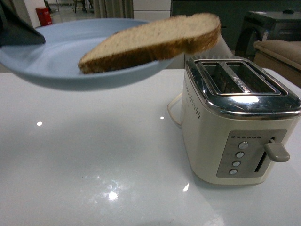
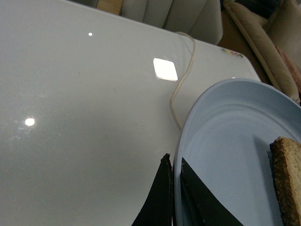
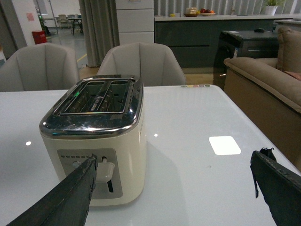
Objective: Left arm holds plate, right arm toasts bread
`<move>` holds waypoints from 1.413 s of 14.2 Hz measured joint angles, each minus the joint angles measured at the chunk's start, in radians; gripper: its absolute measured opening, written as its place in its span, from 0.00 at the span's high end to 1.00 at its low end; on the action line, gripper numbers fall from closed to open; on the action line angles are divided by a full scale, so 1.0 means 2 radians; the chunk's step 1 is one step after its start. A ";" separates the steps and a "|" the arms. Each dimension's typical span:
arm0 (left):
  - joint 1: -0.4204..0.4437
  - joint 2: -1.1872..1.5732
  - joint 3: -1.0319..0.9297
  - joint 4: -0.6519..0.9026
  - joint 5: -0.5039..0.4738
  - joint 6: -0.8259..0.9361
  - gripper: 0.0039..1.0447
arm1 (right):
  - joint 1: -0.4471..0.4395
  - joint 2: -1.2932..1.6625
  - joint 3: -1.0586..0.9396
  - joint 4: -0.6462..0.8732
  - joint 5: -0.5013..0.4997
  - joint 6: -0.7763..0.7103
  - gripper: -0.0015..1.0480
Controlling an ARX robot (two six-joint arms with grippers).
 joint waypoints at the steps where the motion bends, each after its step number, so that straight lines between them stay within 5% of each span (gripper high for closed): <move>1: -0.013 -0.021 0.017 -0.027 -0.008 0.000 0.98 | 0.000 0.000 0.000 0.000 0.000 0.000 0.06; 10: -0.041 -0.047 0.034 -0.099 -0.074 -0.011 0.98 | 0.000 0.000 0.000 0.000 0.000 0.000 0.06; 20: -0.031 -0.038 0.033 -0.089 -0.064 -0.022 0.98 | 0.000 0.000 0.000 0.000 0.000 0.000 0.06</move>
